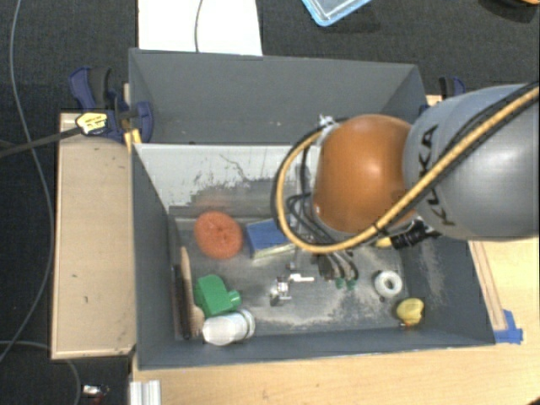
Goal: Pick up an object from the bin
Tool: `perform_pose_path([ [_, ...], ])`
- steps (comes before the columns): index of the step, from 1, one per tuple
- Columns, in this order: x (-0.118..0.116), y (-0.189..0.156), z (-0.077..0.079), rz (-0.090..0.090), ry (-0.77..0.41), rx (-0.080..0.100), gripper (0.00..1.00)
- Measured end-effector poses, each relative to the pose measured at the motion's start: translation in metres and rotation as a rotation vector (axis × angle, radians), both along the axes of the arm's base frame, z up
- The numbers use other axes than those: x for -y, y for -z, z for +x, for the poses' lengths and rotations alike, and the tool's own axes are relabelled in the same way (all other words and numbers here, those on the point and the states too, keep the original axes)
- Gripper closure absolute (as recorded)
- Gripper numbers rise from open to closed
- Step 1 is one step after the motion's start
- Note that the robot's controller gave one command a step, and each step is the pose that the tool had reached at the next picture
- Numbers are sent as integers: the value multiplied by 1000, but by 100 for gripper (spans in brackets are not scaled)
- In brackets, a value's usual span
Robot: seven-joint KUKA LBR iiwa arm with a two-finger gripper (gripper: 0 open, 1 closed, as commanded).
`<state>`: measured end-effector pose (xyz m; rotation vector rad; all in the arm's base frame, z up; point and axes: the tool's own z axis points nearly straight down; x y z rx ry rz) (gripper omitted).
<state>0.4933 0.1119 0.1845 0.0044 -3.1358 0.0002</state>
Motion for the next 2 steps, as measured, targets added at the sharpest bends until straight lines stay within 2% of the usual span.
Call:
perform_pose_path([
  [1,1,-4,2,1,4,8,0],
  [2,-23,13,17,2,88,14,0],
])
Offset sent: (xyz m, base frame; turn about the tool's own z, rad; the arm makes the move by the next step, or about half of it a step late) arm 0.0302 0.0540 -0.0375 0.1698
